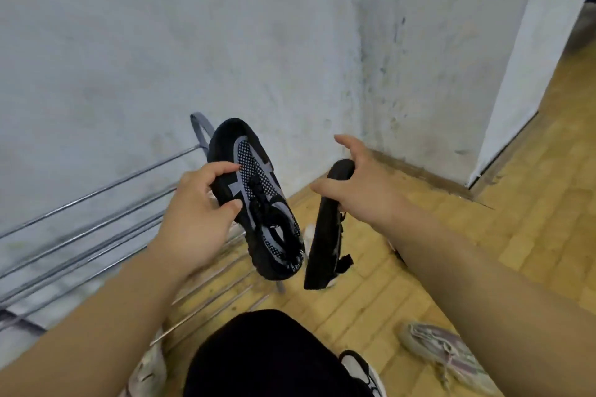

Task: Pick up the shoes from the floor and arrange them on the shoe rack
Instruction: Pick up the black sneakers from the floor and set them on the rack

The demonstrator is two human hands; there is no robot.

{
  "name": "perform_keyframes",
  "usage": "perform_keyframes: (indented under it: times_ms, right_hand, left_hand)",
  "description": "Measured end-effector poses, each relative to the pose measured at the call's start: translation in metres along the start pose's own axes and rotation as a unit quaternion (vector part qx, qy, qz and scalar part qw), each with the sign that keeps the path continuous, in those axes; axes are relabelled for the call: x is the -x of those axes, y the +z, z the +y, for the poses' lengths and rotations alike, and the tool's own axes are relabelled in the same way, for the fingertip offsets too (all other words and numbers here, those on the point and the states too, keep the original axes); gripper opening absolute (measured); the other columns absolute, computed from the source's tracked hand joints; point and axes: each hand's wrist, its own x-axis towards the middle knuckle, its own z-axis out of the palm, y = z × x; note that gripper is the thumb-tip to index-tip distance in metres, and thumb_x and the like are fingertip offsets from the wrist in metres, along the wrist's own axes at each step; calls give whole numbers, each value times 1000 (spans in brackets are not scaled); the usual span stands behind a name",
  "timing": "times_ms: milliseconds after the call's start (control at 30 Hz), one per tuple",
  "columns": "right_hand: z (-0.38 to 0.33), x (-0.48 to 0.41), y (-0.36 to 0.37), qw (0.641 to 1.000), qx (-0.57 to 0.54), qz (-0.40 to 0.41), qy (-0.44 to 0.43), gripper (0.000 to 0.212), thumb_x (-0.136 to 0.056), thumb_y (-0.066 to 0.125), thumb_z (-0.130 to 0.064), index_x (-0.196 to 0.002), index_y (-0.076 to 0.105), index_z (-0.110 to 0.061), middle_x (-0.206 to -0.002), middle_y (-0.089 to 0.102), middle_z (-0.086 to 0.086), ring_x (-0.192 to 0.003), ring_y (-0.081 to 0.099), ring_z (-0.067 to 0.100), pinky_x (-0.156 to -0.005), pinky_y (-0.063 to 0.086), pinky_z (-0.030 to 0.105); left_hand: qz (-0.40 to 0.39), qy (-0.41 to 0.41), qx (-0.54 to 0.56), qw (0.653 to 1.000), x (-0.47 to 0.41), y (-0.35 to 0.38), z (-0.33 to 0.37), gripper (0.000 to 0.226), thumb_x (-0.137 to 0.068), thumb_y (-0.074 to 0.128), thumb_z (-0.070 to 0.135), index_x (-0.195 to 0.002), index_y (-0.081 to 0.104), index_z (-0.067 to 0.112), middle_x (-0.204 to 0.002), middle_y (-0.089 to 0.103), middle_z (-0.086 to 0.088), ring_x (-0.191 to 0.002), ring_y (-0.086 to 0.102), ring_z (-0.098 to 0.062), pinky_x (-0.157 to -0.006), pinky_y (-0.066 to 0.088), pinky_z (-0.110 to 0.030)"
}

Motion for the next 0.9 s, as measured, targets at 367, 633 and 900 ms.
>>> perform_keyframes:
  times_ms: [367, 633, 900]
  right_hand:
    - [-124, -46, 187, 991, 66, -76, -93, 91, -67, 82, -56, -146, 42, -38, -126, 56, -1, -104, 67, 25, -88, 60, 47]
    - [-182, -99, 317, 967, 185, -158, -71, 94, -71, 82, -53, -150, 39, -23, -105, 58, -1, -85, 70, 23, -83, 61, 42]
    - [-190, -147, 404, 915, 367, -157, -53, 31, -81, 75, -34, -83, 55, -10, -71, 59, 2, -61, 58, 18, -56, 45, 26]
  left_hand:
    - [165, -62, 87, 980, 51, -169, -73, 55, -92, 65, -7, -129, 60, 34, -132, 57, -7, -82, 76, -6, -63, 56, -12]
    - [258, -131, 123, 949, 68, -237, -146, 52, -94, 64, -5, -126, 62, 36, -125, 62, -2, -73, 73, -5, -54, 51, -12]
    - [304, -133, 141, 933, 45, -261, -186, 55, -94, 60, -5, -126, 60, 39, -115, 63, 13, -77, 71, -9, -57, 50, -9]
